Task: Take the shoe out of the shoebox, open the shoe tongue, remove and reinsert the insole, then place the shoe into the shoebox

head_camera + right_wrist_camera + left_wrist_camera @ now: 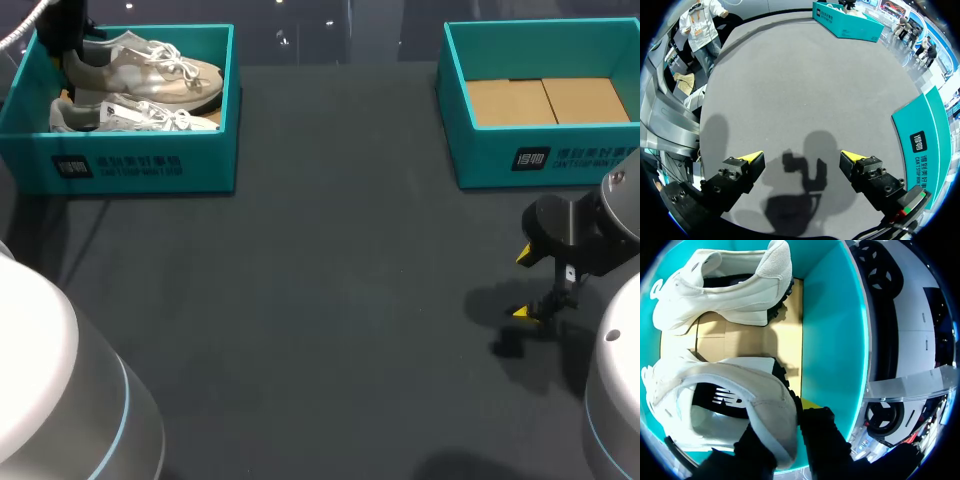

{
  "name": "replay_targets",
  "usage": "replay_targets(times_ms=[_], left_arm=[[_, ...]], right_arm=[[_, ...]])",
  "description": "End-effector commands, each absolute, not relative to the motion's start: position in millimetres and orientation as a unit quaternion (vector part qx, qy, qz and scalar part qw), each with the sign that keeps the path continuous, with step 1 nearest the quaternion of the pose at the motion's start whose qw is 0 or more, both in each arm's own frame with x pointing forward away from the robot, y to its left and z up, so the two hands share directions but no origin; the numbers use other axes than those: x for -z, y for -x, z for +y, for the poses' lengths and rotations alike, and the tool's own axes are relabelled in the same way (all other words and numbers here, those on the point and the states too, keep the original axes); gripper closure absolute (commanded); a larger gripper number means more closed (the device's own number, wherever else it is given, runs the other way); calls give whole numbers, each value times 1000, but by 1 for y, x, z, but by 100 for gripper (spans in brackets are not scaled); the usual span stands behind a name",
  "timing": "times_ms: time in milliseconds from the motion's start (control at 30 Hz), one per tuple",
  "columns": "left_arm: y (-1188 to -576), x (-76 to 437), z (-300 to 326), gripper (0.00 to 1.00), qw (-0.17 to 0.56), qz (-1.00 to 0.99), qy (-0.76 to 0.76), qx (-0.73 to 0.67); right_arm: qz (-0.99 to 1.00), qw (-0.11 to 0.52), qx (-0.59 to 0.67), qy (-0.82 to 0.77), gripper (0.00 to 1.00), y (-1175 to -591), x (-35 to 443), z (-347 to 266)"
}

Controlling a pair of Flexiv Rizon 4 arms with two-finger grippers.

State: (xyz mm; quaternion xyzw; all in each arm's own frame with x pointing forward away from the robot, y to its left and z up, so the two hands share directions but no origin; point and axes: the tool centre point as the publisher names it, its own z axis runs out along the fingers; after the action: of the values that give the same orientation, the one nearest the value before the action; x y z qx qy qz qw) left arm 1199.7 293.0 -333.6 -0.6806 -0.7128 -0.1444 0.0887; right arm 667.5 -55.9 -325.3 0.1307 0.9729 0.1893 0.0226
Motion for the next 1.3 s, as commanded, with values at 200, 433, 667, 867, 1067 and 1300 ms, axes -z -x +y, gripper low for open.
replay_targets(times_ms=[200, 433, 667, 867, 1067, 1300], left_arm=[[-1205, 348, 293, 100, 93, -719, 675, 140], [-1209, 357, 296, 94, 92, -722, 672, 137], [-1212, 364, 300, 89, 92, -726, 669, 129], [-1213, 367, 301, 73, 82, -730, 667, 122], [-1214, 363, 299, 53, 71, -731, 668, 116], [-1206, 339, 291, 9, 44, -733, 672, 99]], right_arm=[[973, 24, -189, -131, 0, -665, 325, -56], [973, 24, -189, -131, 0, -665, 325, -56], [973, 24, -189, -131, 0, -665, 325, -56], [973, 24, -189, -131, 0, -665, 325, -56], [973, 24, -189, -131, 0, -665, 325, -56], [973, 24, -189, -131, 0, -665, 325, -56]])
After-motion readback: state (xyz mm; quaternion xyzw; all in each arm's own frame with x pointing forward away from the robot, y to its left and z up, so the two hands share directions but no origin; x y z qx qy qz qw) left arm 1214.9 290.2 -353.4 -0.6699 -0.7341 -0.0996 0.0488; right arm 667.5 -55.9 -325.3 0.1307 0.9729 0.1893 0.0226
